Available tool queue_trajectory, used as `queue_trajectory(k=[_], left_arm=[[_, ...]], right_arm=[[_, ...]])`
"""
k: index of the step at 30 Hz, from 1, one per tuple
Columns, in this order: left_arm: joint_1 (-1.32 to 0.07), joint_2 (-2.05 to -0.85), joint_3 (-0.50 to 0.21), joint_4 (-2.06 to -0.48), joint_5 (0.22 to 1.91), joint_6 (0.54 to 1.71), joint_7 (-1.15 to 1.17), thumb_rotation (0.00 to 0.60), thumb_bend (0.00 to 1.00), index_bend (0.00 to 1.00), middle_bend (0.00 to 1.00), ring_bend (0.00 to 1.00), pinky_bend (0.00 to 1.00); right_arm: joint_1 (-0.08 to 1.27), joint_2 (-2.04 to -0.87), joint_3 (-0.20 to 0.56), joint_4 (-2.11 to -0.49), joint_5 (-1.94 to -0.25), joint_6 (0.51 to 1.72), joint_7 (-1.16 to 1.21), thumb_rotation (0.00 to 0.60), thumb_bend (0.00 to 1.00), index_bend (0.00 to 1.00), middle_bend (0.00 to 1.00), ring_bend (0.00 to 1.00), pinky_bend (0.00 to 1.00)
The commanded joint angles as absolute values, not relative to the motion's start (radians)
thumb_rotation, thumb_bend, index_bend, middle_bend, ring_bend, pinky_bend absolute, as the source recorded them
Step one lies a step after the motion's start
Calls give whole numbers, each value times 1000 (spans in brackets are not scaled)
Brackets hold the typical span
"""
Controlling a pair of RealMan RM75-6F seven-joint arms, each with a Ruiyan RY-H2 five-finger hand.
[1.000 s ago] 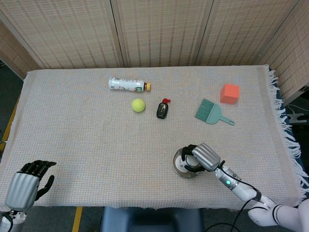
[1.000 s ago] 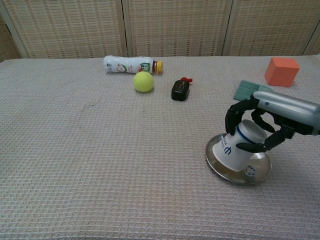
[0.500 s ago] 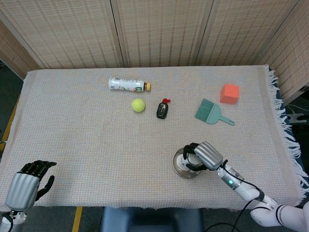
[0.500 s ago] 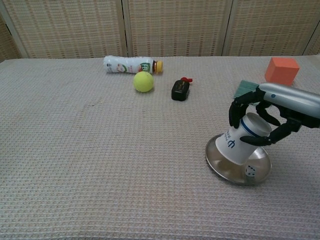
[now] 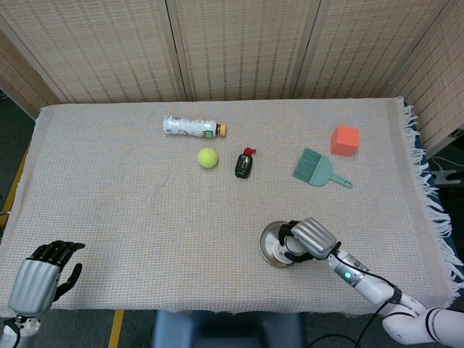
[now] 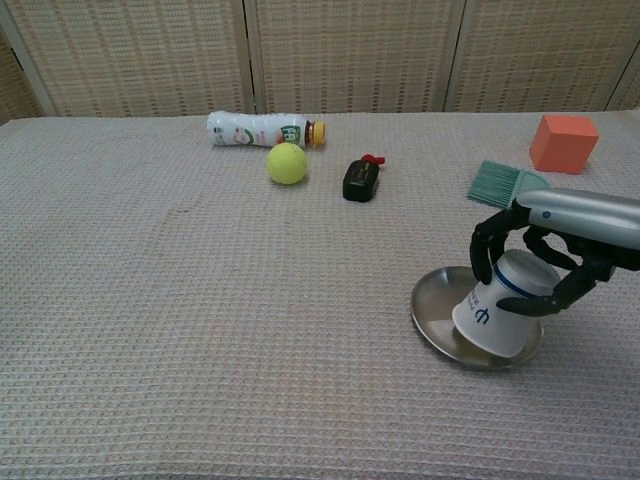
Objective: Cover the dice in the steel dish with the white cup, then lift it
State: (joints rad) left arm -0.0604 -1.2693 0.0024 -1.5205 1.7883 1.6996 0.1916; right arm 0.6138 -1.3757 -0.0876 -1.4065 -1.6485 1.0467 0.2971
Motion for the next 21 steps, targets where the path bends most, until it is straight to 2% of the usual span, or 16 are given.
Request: queue_trajectory(k=[1,13,21], left_arm=[[-60,-1269,2,-1521,1789,1701,191,600,396,347,409,347,465],[-59,-1268,3,-1522,1790,1702,189,600,396,346,409,347,465],[-59,-1268,3,-1522,1792,1703,189,600,396,347,409,347,465]], right_arm=[[614,-1387,-88,-1397,-1652,1046,295,600,242,704,575,494,801],[615,-1505,-74,-1253,-1661,1047,247,600,243,704,579,500,801],[598,-1576,-62,-1120,-1692,1128,191,600,243,704,579,500,800]])
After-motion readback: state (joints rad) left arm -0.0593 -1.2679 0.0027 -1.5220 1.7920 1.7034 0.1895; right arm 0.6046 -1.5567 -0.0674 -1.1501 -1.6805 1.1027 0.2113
